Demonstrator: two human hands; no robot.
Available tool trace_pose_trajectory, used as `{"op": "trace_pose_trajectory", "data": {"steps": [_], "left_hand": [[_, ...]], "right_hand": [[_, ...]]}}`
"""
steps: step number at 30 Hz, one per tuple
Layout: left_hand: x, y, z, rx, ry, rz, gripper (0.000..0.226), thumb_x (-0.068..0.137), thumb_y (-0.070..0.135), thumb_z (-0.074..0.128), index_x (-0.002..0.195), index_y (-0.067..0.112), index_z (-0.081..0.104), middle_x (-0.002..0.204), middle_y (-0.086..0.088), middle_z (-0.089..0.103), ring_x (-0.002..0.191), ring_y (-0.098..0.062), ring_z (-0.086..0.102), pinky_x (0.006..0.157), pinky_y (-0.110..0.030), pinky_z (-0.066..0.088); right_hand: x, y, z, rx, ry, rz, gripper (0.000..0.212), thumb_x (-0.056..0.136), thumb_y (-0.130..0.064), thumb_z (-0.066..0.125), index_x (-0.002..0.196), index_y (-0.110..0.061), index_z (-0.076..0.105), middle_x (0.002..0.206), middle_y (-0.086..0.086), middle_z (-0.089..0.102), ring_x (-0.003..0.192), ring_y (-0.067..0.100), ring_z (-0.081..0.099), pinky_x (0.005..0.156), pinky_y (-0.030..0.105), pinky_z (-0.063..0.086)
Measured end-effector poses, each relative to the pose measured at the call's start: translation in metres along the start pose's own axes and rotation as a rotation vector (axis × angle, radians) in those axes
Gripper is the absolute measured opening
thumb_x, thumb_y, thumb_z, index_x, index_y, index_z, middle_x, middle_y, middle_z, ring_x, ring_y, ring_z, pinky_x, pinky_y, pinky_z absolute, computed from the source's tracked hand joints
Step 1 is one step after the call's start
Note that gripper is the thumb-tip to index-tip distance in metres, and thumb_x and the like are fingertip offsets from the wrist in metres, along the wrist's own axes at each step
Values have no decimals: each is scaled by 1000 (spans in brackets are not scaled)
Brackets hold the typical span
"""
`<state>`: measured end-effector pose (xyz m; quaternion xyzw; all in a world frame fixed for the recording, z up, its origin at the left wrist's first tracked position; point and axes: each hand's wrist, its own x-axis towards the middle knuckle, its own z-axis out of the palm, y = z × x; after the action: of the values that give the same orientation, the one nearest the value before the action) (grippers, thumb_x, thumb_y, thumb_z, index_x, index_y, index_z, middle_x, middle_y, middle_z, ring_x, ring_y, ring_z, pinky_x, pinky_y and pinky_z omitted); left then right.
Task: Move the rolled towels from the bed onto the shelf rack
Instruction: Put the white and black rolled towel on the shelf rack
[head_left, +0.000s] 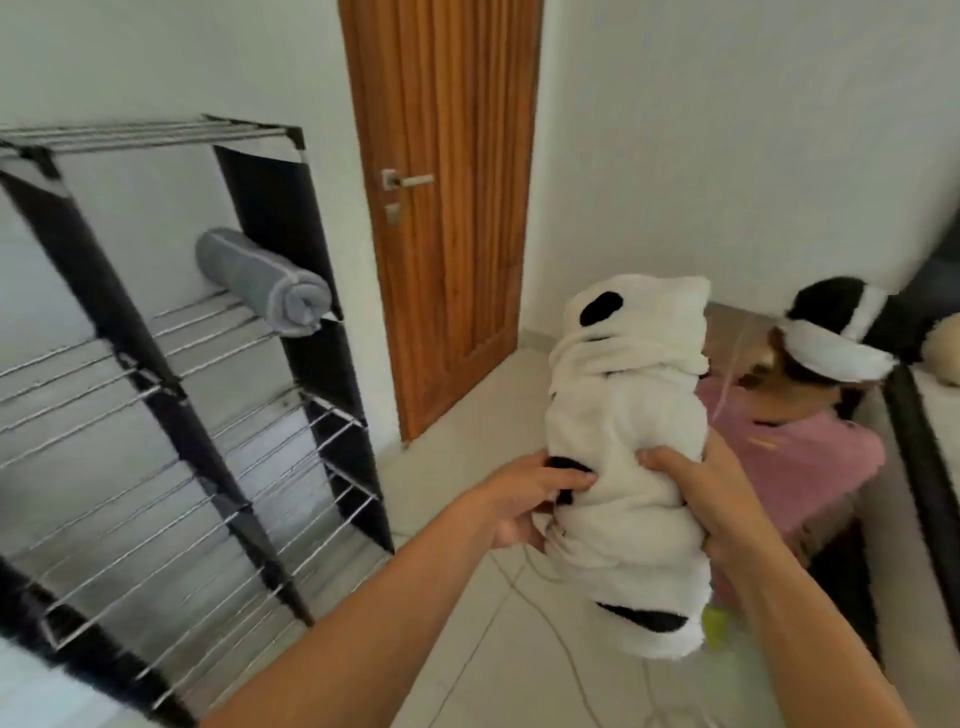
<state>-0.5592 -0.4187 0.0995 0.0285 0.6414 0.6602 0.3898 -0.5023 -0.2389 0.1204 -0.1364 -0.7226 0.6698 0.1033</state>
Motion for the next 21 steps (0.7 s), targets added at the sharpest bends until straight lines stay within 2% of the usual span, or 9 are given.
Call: {"op": "trace_pose_trajectory", "data": {"steps": [2, 3, 6, 10, 12, 14, 17, 19, 21], "left_hand": [[-1, 3, -43, -90, 100, 23, 41, 84, 21, 67, 122, 33, 54, 113, 1, 58, 104, -22, 52, 92, -51, 46], [0, 6, -62, -132, 146, 39, 41, 83, 19, 68, 119, 33, 55, 115, 0, 58, 107, -23, 50, 91, -50, 46], [5, 9, -113, -290, 322, 95, 44, 67, 13, 69, 107, 31, 62, 104, 1, 60, 101, -23, 51, 82, -45, 48], [17, 14, -161, -550, 557, 161, 49, 48, 14, 70, 95, 27, 68, 95, -2, 64, 98, -25, 56, 77, -38, 52], [12, 20, -182, -625, 650, 199, 35, 58, 14, 66, 91, 23, 67, 81, 0, 67, 83, -20, 63, 66, -29, 54], [0, 23, -207, -700, 719, 221, 27, 64, 14, 61, 91, 18, 66, 75, -2, 68, 74, -20, 63, 68, -29, 54], [-21, 29, -251, -785, 835, 292, 29, 70, 18, 62, 98, 13, 68, 91, -9, 70, 85, -25, 63, 81, -36, 52], [-34, 37, -278, -814, 919, 352, 25, 84, 20, 55, 104, 13, 68, 97, -10, 72, 88, -26, 65, 80, -37, 54], [-44, 49, -302, -830, 1004, 384, 26, 90, 27, 53, 106, 14, 69, 96, -9, 74, 87, -26, 67, 75, -37, 57]], "right_hand": [[31, -5, 46, -54, -105, -62, 50, 77, -13, 74, 118, -26, 50, 106, -10, 60, 93, 8, 58, 73, 29, 48], [45, -6, 67, -82, -153, -90, 50, 77, -14, 74, 119, -26, 49, 106, -10, 59, 92, 10, 58, 72, 29, 46], [86, -7, 125, -198, -313, -148, 71, 66, -36, 79, 127, -24, 46, 117, -6, 58, 106, 21, 56, 81, 38, 45], [131, -23, 197, -302, -520, -280, 87, 57, -42, 73, 134, -17, 41, 117, -4, 51, 108, 19, 50, 83, 29, 39], [149, -35, 230, -320, -626, -343, 86, 61, -37, 82, 134, -14, 42, 118, -3, 52, 109, 18, 51, 75, 21, 40], [161, -44, 262, -333, -730, -367, 84, 70, -29, 84, 139, -15, 39, 126, -2, 51, 115, 16, 49, 81, 20, 39], [171, -53, 313, -342, -882, -422, 97, 73, -31, 80, 150, -20, 23, 149, -2, 38, 133, 16, 39, 97, 22, 30], [174, -60, 352, -321, -934, -462, 100, 74, -33, 79, 153, -21, 18, 156, -4, 30, 140, 16, 31, 100, 21, 26], [179, -67, 391, -282, -949, -489, 99, 75, -32, 78, 153, -21, 17, 157, -4, 28, 141, 16, 29, 101, 21, 24]]}}
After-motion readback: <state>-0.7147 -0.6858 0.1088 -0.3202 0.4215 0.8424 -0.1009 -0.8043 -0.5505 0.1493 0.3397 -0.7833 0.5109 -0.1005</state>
